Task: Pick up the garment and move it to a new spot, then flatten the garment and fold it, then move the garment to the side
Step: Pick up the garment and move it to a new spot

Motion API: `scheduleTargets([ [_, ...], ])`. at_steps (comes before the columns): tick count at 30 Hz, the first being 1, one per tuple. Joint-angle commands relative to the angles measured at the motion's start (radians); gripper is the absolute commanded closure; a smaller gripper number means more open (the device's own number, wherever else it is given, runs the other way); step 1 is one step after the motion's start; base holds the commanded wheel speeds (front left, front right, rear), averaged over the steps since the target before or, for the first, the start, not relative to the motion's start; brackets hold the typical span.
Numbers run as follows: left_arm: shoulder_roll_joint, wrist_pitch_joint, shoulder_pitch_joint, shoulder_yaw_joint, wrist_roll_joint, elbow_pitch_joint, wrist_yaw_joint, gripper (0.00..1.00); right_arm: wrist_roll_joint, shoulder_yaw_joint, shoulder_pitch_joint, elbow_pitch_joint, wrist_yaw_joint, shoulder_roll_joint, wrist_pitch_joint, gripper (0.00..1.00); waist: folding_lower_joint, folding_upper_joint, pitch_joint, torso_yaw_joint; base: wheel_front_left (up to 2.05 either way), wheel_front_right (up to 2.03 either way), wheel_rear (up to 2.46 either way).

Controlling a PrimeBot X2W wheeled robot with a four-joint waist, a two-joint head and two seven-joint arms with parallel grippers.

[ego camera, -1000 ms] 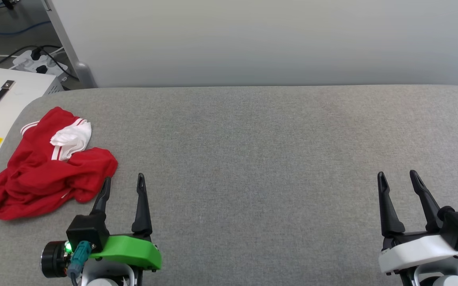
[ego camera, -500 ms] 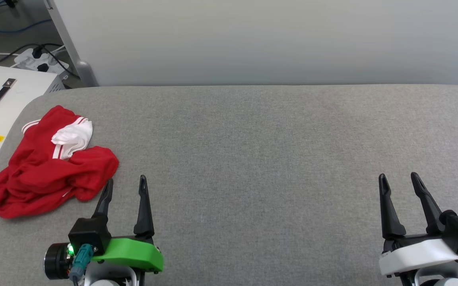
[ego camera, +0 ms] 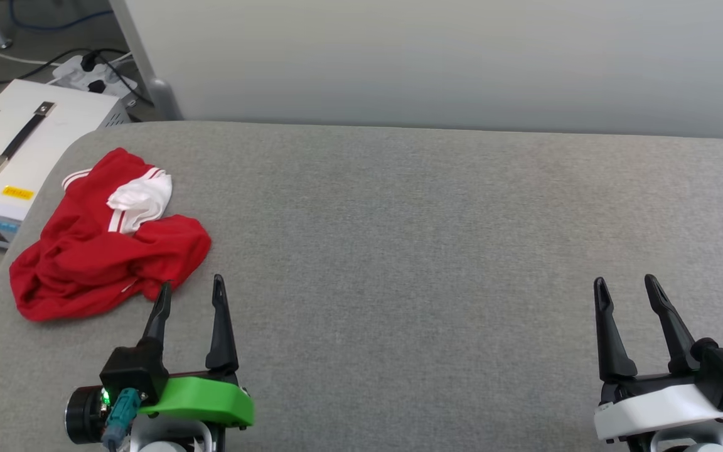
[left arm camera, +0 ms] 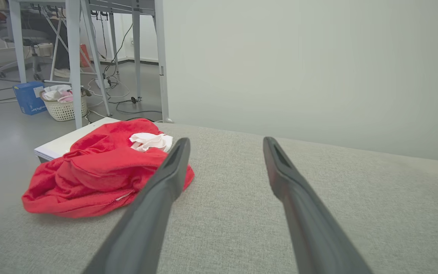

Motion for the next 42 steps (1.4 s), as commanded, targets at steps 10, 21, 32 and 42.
scheduleTargets([
  [10,-0.004,-0.023,-0.04,0.033,-0.041,0.0,0.016,0.0,-0.016,0.019,-0.013,-0.02,-0.001,-0.001,-0.022,0.0,0.0,0.0,0.045,0.134,0.0,0.0,0.0],
  [21,-0.004,-0.023,-0.042,0.049,-0.073,0.008,0.024,0.0,-0.042,0.034,-0.032,-0.036,-0.001,-0.001,-0.022,0.0,0.0,0.0,0.064,0.268,0.0,0.0,0.0],
  [32,-0.004,-0.023,-0.048,0.063,-0.1,0.014,0.024,0.0,-0.056,0.04,-0.048,-0.048,-0.001,-0.001,-0.022,0.0,0.0,0.0,0.086,0.364,0.0,0.0,0.0],
  [42,-0.004,-0.023,-0.057,0.079,-0.114,0.035,0.009,0.0,-0.062,0.042,-0.05,-0.049,-0.001,-0.001,-0.022,0.0,0.0,0.0,0.093,0.386,0.0,0.0,0.0],
])
